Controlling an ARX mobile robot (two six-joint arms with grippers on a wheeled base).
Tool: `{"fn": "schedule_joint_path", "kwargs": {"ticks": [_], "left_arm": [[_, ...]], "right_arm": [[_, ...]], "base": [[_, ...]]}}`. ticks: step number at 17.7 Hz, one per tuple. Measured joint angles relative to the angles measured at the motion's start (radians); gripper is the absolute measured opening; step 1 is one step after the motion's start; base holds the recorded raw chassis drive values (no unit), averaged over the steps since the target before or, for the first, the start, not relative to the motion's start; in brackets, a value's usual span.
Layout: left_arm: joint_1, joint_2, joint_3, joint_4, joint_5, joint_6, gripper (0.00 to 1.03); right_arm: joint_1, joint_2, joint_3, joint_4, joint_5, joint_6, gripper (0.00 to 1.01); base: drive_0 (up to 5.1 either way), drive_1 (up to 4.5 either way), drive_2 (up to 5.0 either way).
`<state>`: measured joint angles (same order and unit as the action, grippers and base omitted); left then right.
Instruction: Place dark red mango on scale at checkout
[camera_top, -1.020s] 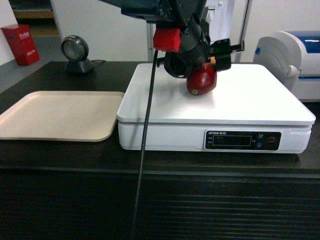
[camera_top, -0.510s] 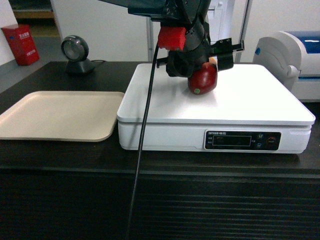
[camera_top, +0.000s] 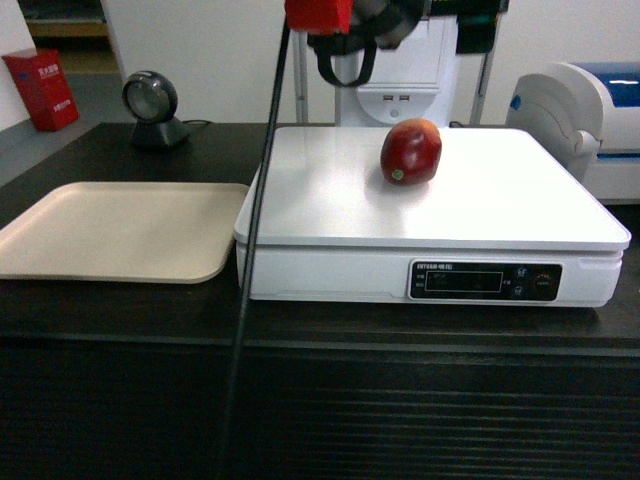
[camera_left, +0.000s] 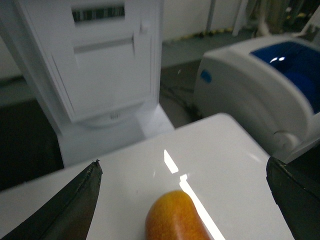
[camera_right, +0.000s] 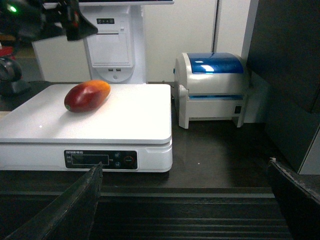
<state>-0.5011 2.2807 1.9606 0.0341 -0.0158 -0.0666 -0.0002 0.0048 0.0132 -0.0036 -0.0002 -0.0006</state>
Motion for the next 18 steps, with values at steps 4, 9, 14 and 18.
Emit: {"fn": "schedule_joint_path", "kwargs": {"ticks": [4, 9, 14, 18], "left_arm": [[0.060, -0.274, -0.348, 0.395, 0.174, 0.132, 0.98], [0.151, -0.488, -0.636, 0.498, 0.067, 0.215, 0.93], [0.296, -0.769, -1.135, 0.709, -0.218, 0.085, 0.44], [0.328, -0.899, -1.405, 0.788, -0.150, 0.073, 0.09]], "right_arm": [[0.000, 0.000, 0.000, 0.000, 0.001, 0.000, 0.98], [0.000, 0.000, 0.000, 0.000, 0.000, 0.000, 0.98], [0.000, 0.000, 0.000, 0.000, 0.001, 0.000, 0.98], [0.000, 0.000, 0.000, 0.000, 0.000, 0.000, 0.98]], "base": [[0.0, 0.00, 0.0], [0.0, 0.00, 0.0], [0.0, 0.00, 0.0], [0.0, 0.00, 0.0]]}}
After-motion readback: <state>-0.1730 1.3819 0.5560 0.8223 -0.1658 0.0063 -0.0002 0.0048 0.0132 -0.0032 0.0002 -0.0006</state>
